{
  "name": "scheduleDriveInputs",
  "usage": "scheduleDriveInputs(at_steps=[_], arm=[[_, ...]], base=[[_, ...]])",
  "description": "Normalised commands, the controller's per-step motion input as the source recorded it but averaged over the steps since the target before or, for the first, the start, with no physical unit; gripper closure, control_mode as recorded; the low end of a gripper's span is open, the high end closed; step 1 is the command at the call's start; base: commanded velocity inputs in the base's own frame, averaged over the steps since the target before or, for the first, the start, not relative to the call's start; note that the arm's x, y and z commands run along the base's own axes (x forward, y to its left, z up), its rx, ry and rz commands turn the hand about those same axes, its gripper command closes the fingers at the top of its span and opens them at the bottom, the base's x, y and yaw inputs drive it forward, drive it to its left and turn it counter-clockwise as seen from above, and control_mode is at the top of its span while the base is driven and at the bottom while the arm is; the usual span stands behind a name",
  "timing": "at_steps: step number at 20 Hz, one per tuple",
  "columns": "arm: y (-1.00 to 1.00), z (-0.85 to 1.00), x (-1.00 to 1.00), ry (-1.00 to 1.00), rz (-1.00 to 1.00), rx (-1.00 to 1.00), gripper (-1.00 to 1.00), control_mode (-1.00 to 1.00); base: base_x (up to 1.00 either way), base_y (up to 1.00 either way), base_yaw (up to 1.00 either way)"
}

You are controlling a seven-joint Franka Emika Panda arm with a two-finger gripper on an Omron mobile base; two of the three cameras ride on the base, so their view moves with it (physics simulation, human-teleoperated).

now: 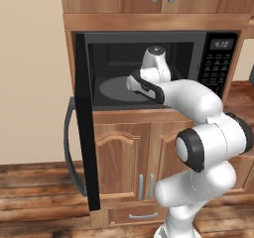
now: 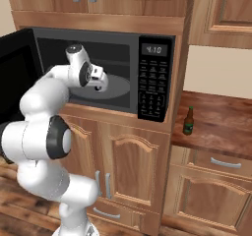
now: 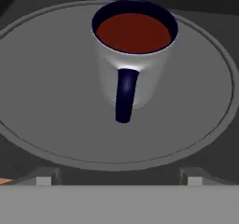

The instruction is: Place the microwavable item in the microwave. Then, close the microwave door and press the start button.

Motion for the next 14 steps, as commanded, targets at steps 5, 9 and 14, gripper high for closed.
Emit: scheduleDriveInputs(at_steps=[5, 9, 14], arm=[[0.0, 0.19, -0.97, -0.29, 0.0, 0.0, -1.0, -1.0], [0.0, 0.18, -1.0, -0.28, 0.0, 0.0, -1.0, -1.0], [0.0, 0.28, -1.0, -0.21, 0.0, 0.0, -1.0, -1.0]], base=[[0.0, 0.0, 0.0], [0.0, 0.0, 0.0], [0.0, 0.0, 0.0]])
